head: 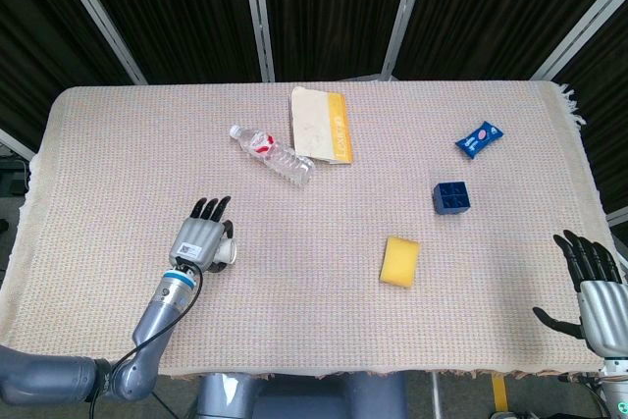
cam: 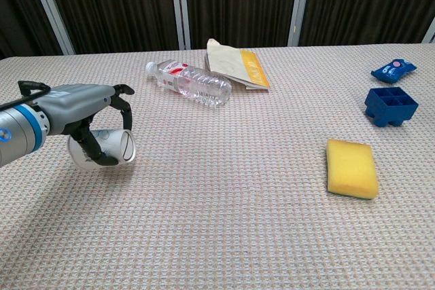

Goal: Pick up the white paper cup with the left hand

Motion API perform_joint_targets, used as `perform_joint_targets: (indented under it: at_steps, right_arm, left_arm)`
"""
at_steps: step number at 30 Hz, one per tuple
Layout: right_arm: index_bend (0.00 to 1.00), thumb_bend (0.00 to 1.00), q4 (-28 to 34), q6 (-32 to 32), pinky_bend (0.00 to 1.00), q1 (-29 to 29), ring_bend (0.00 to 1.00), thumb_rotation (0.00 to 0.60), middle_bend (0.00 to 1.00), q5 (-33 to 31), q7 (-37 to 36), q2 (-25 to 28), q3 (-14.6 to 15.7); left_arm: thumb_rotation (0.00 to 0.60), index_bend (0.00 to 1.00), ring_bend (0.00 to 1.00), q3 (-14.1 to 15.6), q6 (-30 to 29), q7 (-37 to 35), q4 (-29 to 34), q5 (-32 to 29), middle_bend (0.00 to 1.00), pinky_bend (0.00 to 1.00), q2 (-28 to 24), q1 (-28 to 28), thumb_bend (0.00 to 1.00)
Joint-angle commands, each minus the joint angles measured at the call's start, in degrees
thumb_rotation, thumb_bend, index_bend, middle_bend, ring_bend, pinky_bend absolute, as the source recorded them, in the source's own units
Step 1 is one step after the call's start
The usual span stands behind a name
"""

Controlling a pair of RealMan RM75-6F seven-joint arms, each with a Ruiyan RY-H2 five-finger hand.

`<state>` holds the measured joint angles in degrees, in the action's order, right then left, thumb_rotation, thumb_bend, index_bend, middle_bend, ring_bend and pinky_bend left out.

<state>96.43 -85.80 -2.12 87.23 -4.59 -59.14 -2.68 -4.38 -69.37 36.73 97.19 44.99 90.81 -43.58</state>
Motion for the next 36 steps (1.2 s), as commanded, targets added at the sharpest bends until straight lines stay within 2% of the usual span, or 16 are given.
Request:
perform_joint_targets:
  at_steps: [1, 6, 8, 13, 22, 29, 32, 36]
  right_arm:
    - [0.0, 0.05, 0.0, 0.0, 0.0, 0.0, 0.0, 0.6, 0.0, 0.1, 0.2, 0.0, 0.0]
    - [0.0, 0.05, 0.0, 0.0, 0.0, 0.0, 0.0, 0.6, 0.0, 0.1, 0.4, -0.2, 0.1]
    - [0.0, 0.05, -0.1, 0.1, 0.0, 0.0, 0.0, 0.6, 0.0, 0.1, 0.5, -0.3, 0.1]
    - [0.0, 0.05, -0.2, 0.2, 0.0, -0.1, 0.0, 0.6, 0.0, 0.0, 0.4, -0.3, 0.1]
    - [0.0, 0.05, -0.2, 0.2, 0.0, -0.1, 0.0, 0.6, 0.0, 0.0, 0.5, -0.3, 0.1]
    - [0.0, 0.05, -0.3, 0.2, 0.0, -0.1, 0.0, 0.6, 0.0, 0.1, 0.7, -0.5, 0.1]
    - [0.0, 0.05, -0.2, 0.1, 0.0, -0.1, 0.0, 0.6, 0.0, 0.2, 0.8, -0.5, 0.2]
    - [0.0, 0.05, -0.2, 0.2, 0.0, -0.1, 0.0, 0.6, 0.0, 0.4, 1.1, -0.6, 0.3]
  left_arm:
    - [0.6, 0.48, 0.0, -3.1, 0.2, -15.9, -1.4, 8.4, 0.0, 0.0, 0.6, 4.7, 0.16]
    - [0.6, 0.48, 0.0, -4.8, -0.5, -34.3, -6.3, 15.4, 0.0, 0.0, 4.6, 8.8, 0.16]
    - [0.6, 0.48, 0.0, -4.9, 0.4, -38.6, -7.7, 17.0, 0.0, 0.0, 5.1, 9.4, 0.16]
    - [0.6, 0.48, 0.0, -3.0, 3.2, -46.9, -14.6, 21.8, 0.0, 0.0, 6.8, 10.6, 0.16]
    - [0.6, 0.48, 0.0, -1.0, 5.4, -53.4, -21.4, 26.7, 0.0, 0.0, 8.6, 12.0, 0.16]
    - [0.6, 0.47, 0.0, 0.8, 6.3, -54.9, -22.1, 29.1, 0.0, 0.0, 6.6, 13.6, 0.16]
    - [0.6, 0.41, 0.0, 1.2, 6.3, -56.2, -21.4, 30.1, 0.0, 0.0, 5.2, 14.3, 0.16]
    - [0.6, 0.15, 0.0, 1.0, 4.8, -57.4, -21.2, 31.7, 0.0, 0.0, 3.6, 15.3, 0.16]
